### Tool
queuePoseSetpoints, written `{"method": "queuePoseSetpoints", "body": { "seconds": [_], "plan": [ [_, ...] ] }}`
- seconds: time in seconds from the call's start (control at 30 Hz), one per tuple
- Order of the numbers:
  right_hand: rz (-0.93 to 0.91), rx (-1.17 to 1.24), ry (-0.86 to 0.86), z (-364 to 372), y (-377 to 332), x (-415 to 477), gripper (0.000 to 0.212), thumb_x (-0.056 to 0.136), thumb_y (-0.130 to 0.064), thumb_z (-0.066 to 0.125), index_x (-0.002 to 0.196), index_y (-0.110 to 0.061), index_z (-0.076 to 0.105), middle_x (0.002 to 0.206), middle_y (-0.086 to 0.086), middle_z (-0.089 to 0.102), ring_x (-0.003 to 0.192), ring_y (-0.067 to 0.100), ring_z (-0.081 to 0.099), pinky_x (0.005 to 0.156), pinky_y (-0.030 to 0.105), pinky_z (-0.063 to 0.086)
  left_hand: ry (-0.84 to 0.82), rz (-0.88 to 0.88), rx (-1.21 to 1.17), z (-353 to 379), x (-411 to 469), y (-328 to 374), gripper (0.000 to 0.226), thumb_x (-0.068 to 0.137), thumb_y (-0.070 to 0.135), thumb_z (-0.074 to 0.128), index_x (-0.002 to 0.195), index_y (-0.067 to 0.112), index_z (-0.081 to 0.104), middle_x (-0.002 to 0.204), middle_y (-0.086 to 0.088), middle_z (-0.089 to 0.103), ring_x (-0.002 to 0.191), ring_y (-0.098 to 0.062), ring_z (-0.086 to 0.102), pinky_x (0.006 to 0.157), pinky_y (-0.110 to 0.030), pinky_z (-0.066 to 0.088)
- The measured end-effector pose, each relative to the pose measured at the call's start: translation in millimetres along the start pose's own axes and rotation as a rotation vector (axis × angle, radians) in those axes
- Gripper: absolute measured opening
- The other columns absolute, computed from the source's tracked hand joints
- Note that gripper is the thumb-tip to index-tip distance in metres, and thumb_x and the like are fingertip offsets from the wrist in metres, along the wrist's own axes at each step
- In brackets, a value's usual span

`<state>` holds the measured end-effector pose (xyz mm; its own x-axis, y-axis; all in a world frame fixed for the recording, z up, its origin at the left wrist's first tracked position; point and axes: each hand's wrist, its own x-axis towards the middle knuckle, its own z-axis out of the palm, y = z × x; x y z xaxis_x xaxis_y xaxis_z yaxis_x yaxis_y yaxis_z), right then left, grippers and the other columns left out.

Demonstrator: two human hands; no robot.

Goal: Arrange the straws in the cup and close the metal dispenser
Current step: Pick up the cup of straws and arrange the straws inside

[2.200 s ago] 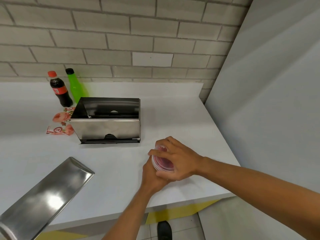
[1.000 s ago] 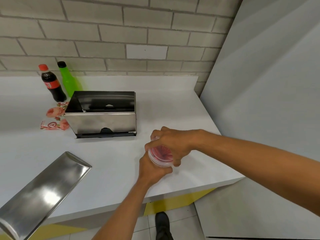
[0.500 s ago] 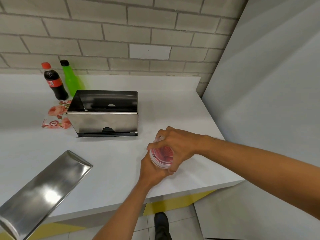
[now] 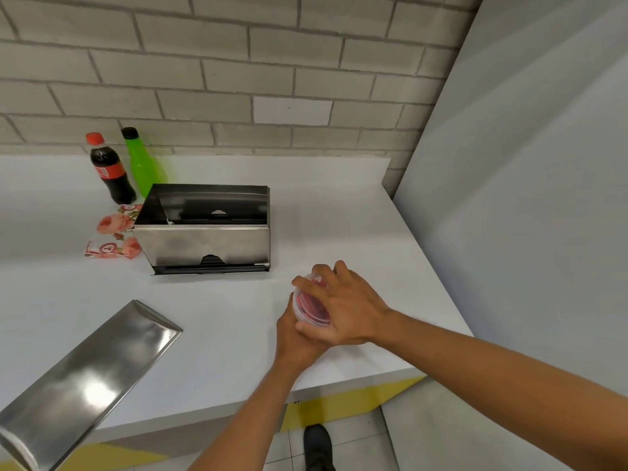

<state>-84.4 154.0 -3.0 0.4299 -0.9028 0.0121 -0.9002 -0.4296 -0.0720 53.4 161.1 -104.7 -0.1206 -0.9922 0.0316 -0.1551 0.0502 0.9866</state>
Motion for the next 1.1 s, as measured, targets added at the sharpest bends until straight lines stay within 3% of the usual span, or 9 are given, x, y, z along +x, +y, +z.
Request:
{"method": "queuePoseSetpoints", "body": {
  "seconds": [0.13,0.33,0.47,0.63,0.73,0.8,0.9,0.97,1.1],
  "plan": [
    [0.095,0.005,0.022,3.6,-10.2,-1.9,0.083,0.089,-0.081,0.042,0.156,-0.033,0.037,0.147,0.011,0.051,0.117,0.033,0.05,0.093,0.046,0.053,0.022,0.033,0.022,0.6,-2.7,2.5,0.08,0.059,0.046,0.1,0.124,0.051,0.053,0.116,0.038,0.064,0.106,0.009,0.066,0.078,-0.003,0.05],
    [0.263,0.018,0.058,9.5,-26.2,-1.7,0.082,0.086,-0.081,0.041,0.155,-0.034,0.038,0.143,0.01,0.051,0.121,0.033,0.049,0.088,0.044,0.053,0.024,-0.01,0.045,3.7,-1.2,0.7,0.081,0.057,0.053,0.093,0.128,0.028,0.061,0.109,0.018,0.07,0.1,0.012,0.066,0.076,-0.003,0.05],
    [0.487,0.036,0.096,13.5,-46.0,2.5,0.085,0.086,-0.08,0.034,0.155,-0.031,0.037,0.141,0.013,0.048,0.125,0.034,0.044,0.089,0.047,0.05,0.015,-0.081,0.089,6.6,0.0,-2.8,0.062,0.07,0.044,0.089,0.122,0.021,0.067,0.103,0.012,0.071,0.092,0.006,0.068,0.072,-0.002,0.049],
    [0.652,0.047,0.021,11.6,-57.7,11.5,0.094,0.084,-0.085,0.034,0.159,-0.028,0.03,0.147,0.015,0.041,0.133,0.037,0.038,0.096,0.049,0.048,-0.031,-0.137,0.089,8.5,4.1,-10.3,0.034,0.085,0.019,0.088,0.106,0.032,0.066,0.092,0.022,0.065,0.089,0.006,0.065,0.063,0.002,0.046],
    [0.522,0.072,-0.091,4.1,-46.1,10.3,0.109,0.074,-0.094,0.037,0.162,-0.031,0.024,0.153,0.015,0.038,0.14,0.038,0.036,0.107,0.054,0.04,-0.035,-0.058,0.104,5.8,1.0,-3.6,0.069,0.071,0.036,0.095,0.129,0.021,0.062,0.106,0.02,0.066,0.095,0.009,0.065,0.074,-0.001,0.049],
    [0.262,0.077,-0.126,-4.0,-28.8,4.9,0.104,0.078,-0.091,0.044,0.164,-0.036,0.022,0.161,0.014,0.035,0.146,0.036,0.034,0.116,0.054,0.034,-0.026,-0.04,0.088,1.6,-1.8,-1.1,0.084,0.061,0.051,0.096,0.133,0.038,0.055,0.117,0.024,0.065,0.106,0.014,0.063,0.082,-0.003,0.05],
    [-0.047,-0.007,-0.09,-13.0,-0.3,-1.0,0.088,0.088,-0.085,0.046,0.161,-0.039,0.032,0.154,0.007,0.046,0.134,0.027,0.044,0.109,0.043,0.043,-0.009,-0.025,0.106,0.0,-2.5,-0.3,0.091,0.049,0.052,0.097,0.119,0.07,0.042,0.114,0.033,0.061,0.103,0.025,0.057,0.076,0.002,0.046],
    [-0.091,-0.061,-0.068,-13.0,4.7,1.9,0.083,0.09,-0.083,0.045,0.158,-0.036,0.039,0.146,0.008,0.051,0.125,0.026,0.049,0.101,0.042,0.048,0.003,-0.021,0.102,1.3,-1.4,0.3,0.096,0.048,0.05,0.099,0.121,0.072,0.04,0.115,0.031,0.062,0.105,0.021,0.058,0.076,0.001,0.048],
    [0.059,-0.036,-0.021,-2.3,-12.3,3.5,0.08,0.09,-0.081,0.042,0.154,-0.032,0.039,0.141,0.014,0.052,0.121,0.034,0.05,0.086,0.046,0.054,0.037,-0.002,0.083,6.4,0.0,-3.4,0.088,0.058,0.05,0.099,0.132,0.044,0.051,0.115,0.025,0.067,0.106,0.012,0.063,0.078,-0.003,0.05]
  ]
}}
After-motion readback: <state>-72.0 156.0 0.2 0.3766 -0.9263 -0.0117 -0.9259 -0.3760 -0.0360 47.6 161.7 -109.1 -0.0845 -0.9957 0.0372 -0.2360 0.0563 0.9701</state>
